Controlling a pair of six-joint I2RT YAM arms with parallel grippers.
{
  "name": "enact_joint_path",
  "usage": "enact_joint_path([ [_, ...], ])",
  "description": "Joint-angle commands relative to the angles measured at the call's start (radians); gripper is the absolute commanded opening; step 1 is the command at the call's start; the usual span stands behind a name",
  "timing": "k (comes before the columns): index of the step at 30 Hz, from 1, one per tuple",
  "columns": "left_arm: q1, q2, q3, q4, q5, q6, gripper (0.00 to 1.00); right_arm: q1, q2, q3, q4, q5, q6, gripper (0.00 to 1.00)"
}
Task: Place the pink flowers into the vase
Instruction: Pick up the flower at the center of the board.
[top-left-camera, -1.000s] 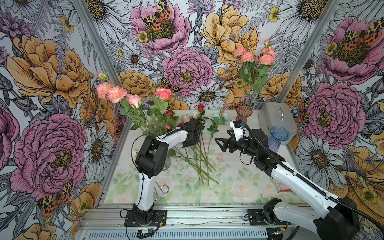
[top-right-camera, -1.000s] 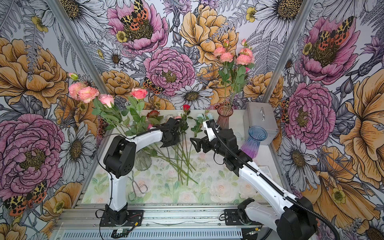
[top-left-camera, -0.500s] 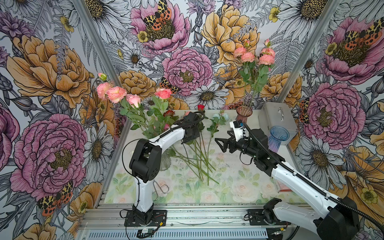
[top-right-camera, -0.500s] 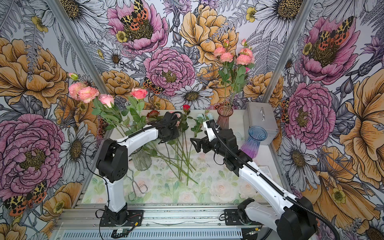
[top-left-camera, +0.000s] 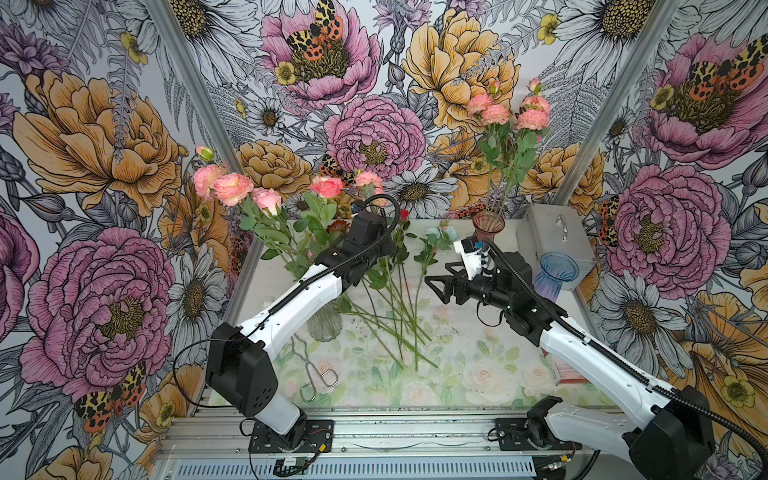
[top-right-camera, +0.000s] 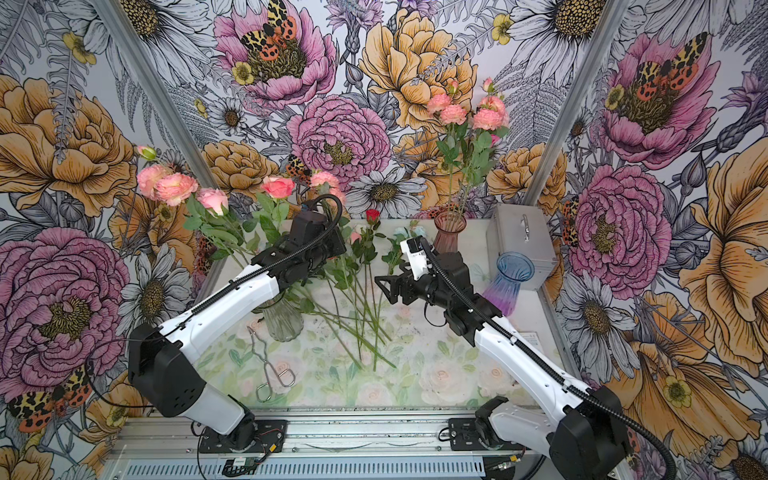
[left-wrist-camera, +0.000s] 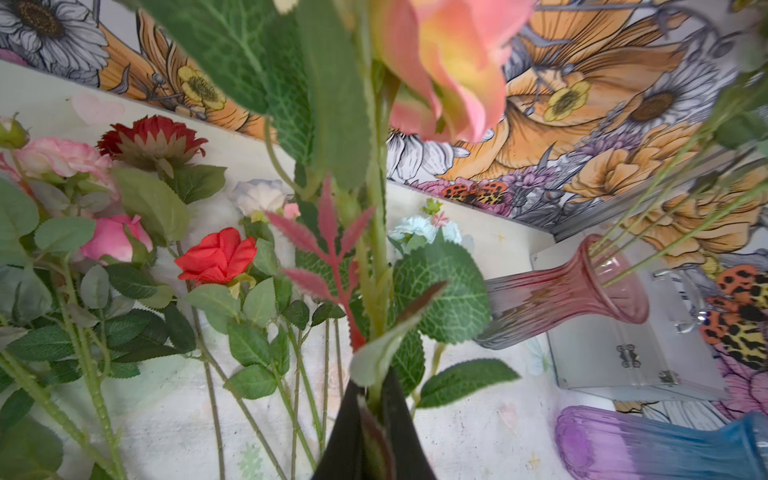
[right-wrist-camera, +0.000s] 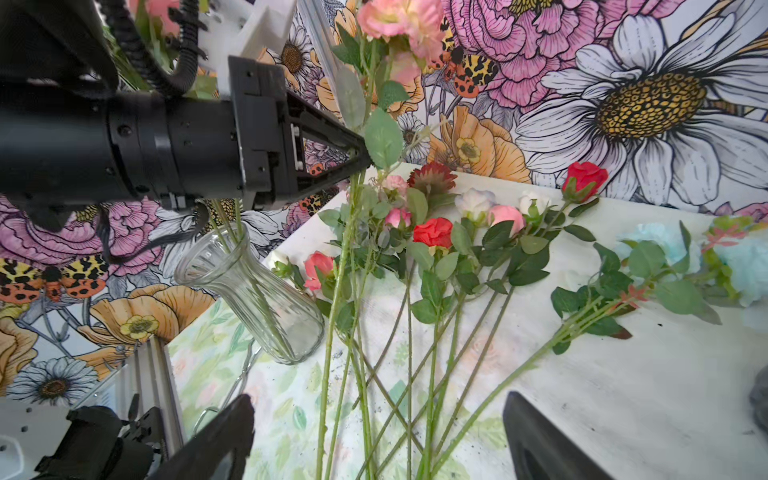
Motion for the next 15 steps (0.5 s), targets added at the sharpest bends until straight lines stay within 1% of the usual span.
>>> enact_joint_path([
  [1,-0.015,-0.029,-0.043,0.187,0.003,0.019,0.00,0.007,0.021,0.060,0.004,-0.051,0.022,0.91],
  [4,-0.021,-0.033,-0.053,0.238,0.036,0.008,0.00,0.008,0.049,0.094,0.004,-0.074,0.026,0.90],
  [5,-0.024,-0.034,-0.052,0.253,0.072,0.001,0.00,0.009,0.063,0.107,0.005,-0.083,0.027,0.90],
  [9,-0.036,-0.036,-0.053,0.308,0.147,-0.016,0.00,0.014,0.097,0.145,0.009,-0.083,0.023,0.85],
  [12,-0.039,-0.048,-0.073,0.363,0.211,-0.033,0.00,0.014,0.129,0.172,0.019,-0.077,0.014,0.78],
  [15,-0.047,-0.054,-0.075,0.381,0.256,-0.033,0.00,0.014,0.161,0.209,0.019,-0.077,0.004,0.75],
])
